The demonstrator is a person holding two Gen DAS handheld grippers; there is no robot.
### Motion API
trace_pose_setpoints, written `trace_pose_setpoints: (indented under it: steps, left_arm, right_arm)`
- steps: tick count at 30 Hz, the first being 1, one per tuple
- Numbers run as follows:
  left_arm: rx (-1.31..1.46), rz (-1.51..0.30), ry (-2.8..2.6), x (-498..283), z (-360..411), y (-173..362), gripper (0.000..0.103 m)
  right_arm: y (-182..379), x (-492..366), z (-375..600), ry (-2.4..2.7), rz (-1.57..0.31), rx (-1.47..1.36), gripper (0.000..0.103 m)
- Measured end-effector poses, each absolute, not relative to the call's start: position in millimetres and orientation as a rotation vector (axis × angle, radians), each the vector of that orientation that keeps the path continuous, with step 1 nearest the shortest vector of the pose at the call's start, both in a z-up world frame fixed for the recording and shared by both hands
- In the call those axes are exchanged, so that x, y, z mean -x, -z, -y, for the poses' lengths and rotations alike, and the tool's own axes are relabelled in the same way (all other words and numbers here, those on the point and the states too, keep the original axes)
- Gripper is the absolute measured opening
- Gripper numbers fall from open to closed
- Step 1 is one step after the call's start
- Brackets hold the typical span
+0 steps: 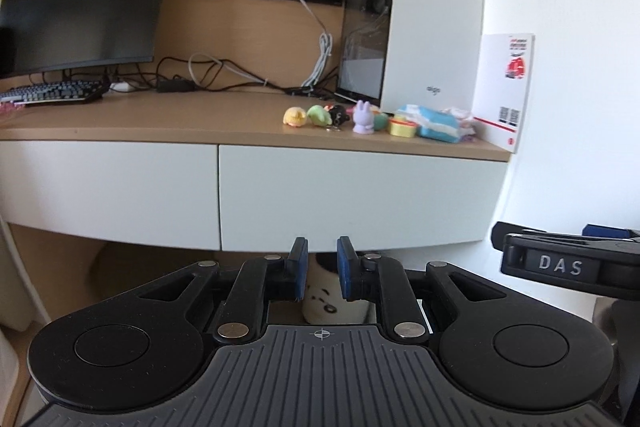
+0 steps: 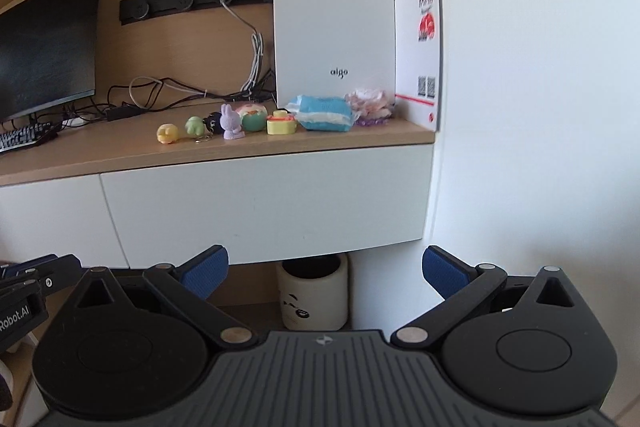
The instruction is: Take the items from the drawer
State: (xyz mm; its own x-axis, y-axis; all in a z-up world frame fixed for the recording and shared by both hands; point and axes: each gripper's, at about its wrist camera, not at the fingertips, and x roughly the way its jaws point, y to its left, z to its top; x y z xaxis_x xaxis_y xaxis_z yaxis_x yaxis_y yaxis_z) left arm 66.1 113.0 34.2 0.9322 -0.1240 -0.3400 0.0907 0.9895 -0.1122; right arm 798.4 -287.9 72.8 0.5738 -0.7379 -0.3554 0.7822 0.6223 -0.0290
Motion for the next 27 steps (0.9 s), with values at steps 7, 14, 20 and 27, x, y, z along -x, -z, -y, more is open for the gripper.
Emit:
trace_pose_setpoints:
  steps: [7, 14, 20, 27]
  left_arm:
    - [0.084, -0.386, 0.112, -40.0, -110.6, -29.8, 0.018]
    - [0.076, -0.413, 0.072, -35.1, -106.7, -27.4, 0.018]
    - [0.073, -0.415, 0.072, -35.1, -102.7, -22.8, 0.018]
    - [0.046, -0.426, 0.094, -37.0, -94.3, -18.2, 0.018]
  right_arm:
    - [-69.6, -782.6, 258.6, 0.915, -0.364, -0.116, 0.103]
    - [-59.1, -766.9, 259.0, 0.952, -0.384, -0.214, 0.103]
    - [-52.6, -767.2, 261.7, 0.971, -0.401, -0.205, 0.103]
    - [-48.5, -775.3, 252.3, 0.919, -0.429, -0.149, 0.103]
